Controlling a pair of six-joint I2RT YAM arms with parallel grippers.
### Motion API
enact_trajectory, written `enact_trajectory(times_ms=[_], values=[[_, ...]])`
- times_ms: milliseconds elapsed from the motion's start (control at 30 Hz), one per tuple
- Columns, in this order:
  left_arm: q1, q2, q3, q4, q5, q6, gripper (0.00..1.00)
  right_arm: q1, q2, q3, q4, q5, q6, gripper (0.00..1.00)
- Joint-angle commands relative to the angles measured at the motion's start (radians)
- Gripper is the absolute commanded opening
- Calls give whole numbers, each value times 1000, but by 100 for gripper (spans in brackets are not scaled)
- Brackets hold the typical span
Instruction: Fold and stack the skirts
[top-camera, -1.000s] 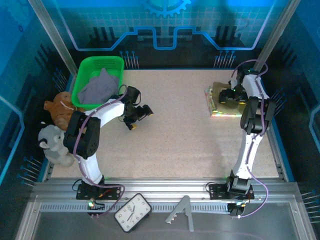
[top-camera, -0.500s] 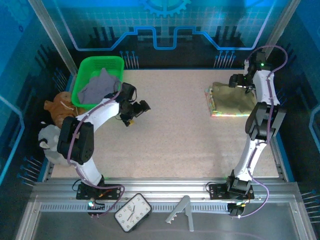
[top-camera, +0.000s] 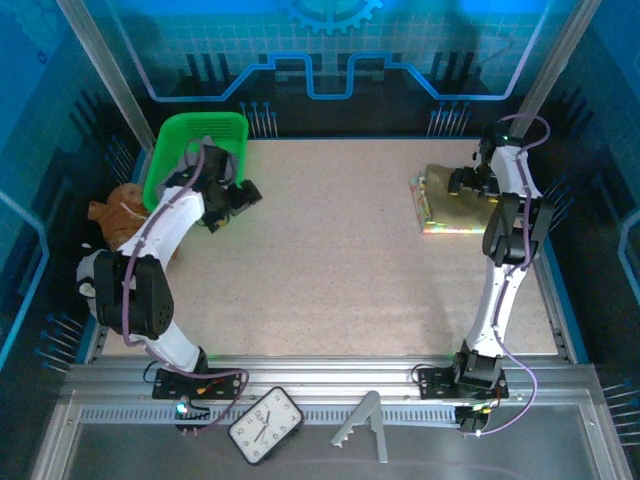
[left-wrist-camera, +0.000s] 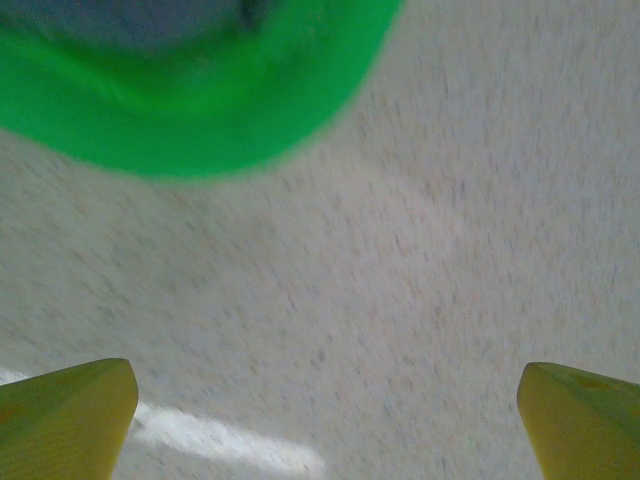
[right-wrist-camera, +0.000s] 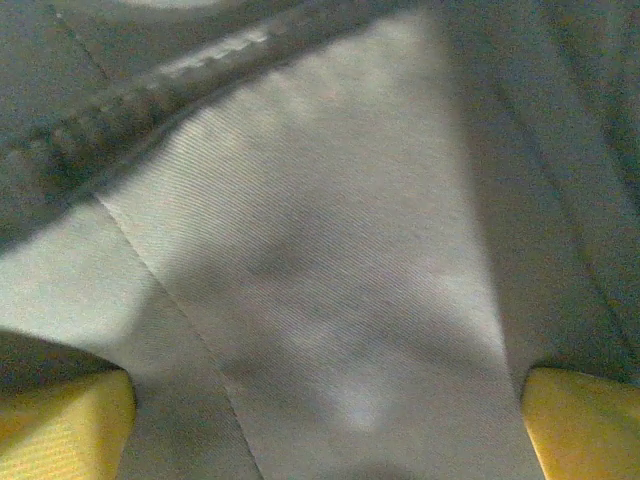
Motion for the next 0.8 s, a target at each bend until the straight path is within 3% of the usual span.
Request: enact_trajectory(times_ms=[0, 200, 300, 467, 567, 700, 767], values=[[60, 48, 130, -78, -113, 106, 99, 12, -202, -89, 65, 81, 79, 100], [121, 230, 359, -144, -252, 197, 99, 72, -549, -376, 226, 164, 101, 100], [152, 363, 518, -225, -220, 248, 99, 114, -690, -482, 235, 187, 126, 100], [157, 573, 756, -371, -188, 354, 94, 109, -902, -705, 352, -50, 228, 100], [159, 653, 838, -423, -173, 404, 88, 110, -967, -783, 384, -118, 266, 100], [166, 728, 890, -471, -35, 488, 85, 115, -1005, -827, 384, -95, 282, 100], [166, 769, 917, -499, -33, 510, 82, 115, -1015, -837, 384, -77, 290, 100]])
